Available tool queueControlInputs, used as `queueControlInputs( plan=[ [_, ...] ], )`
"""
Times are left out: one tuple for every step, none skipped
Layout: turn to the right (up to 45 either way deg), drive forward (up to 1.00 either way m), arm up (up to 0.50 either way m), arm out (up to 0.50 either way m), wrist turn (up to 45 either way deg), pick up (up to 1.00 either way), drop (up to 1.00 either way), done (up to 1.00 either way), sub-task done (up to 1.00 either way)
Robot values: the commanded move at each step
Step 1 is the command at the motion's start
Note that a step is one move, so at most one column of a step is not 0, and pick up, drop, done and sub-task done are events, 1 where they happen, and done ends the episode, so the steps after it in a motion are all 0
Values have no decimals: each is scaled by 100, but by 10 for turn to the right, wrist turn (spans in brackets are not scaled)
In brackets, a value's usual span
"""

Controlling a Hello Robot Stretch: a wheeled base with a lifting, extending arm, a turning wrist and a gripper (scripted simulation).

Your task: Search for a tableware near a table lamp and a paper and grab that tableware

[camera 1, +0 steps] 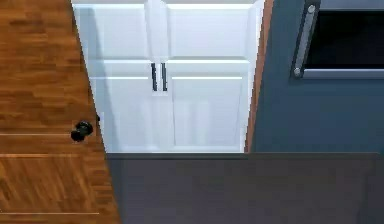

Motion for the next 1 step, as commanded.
queueControlInputs(
  plan=[
    [-450, 0, 0, 0, 0, 0, 0, 0, 0]
  ],
)
